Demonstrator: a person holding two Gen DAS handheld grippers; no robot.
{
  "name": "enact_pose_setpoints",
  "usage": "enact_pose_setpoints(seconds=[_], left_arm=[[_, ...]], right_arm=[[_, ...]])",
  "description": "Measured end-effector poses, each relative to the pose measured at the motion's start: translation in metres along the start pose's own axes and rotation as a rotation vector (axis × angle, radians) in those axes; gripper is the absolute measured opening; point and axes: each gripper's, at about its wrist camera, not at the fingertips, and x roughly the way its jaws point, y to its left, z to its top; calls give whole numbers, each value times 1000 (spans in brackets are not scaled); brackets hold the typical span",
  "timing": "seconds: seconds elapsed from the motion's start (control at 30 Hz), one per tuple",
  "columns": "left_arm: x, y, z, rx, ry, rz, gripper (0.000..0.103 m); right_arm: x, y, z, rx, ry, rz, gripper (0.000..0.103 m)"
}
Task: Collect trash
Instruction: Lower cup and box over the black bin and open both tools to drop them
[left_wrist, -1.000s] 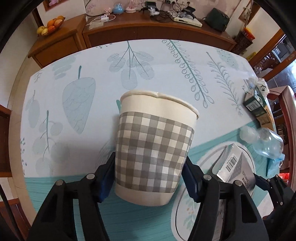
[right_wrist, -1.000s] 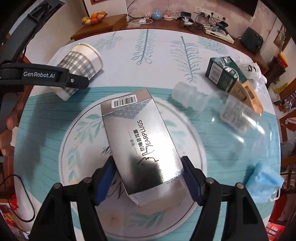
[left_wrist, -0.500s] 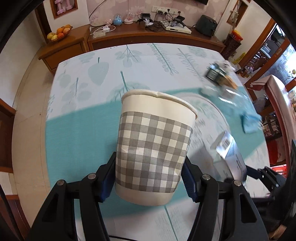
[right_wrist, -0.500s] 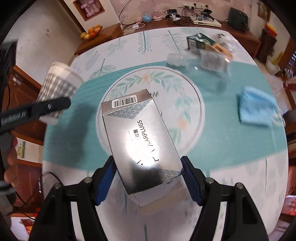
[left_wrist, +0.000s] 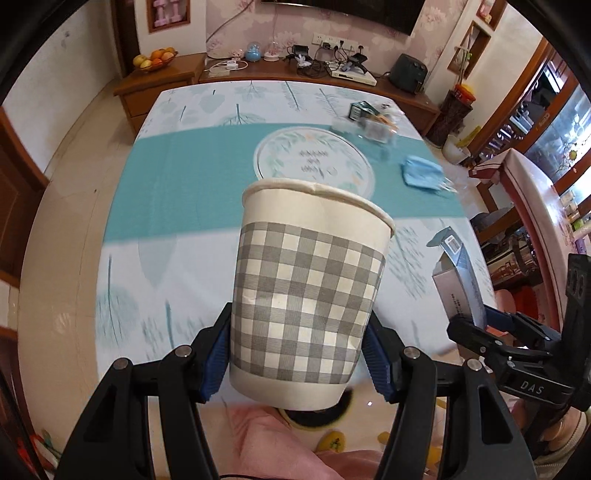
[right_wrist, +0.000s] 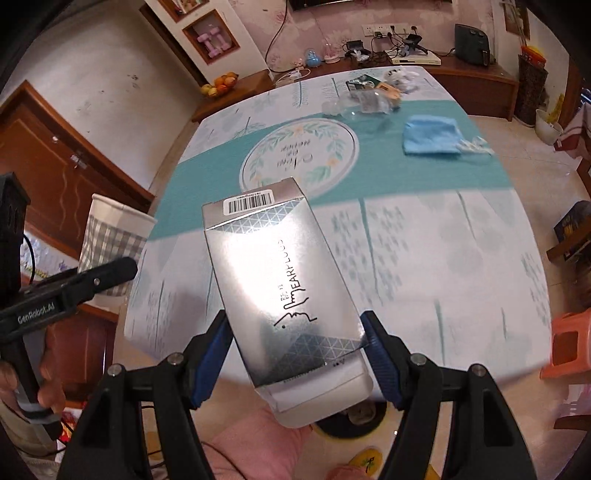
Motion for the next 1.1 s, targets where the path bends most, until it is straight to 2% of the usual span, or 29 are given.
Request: enact_pose_setpoints(seconds=[0.23,0.43,0.6,0.7,0.83,1.1], left_arm=[[-39,-48,-94,-21,-13,-14,62],[-42,-75,-150,1,68,-29,62],[-30,-80,-184,32,145,-30,62],[-7,-75,-203,38,202,-32,62],[47,-63,-235,21,311,-49,62],[174,-41,-274,15,468,-35,63]], right_arm=[[-45,-20,-68,-36,7,24,70],[-60,-38,-124,9,80,30,70],[-49,-52,-159,80,144,25,70],[-31,-60,-179,124,196,6,70],[5,-71,-211,181,283,-29,70],[119,-117,-274,443,452,-62,70]])
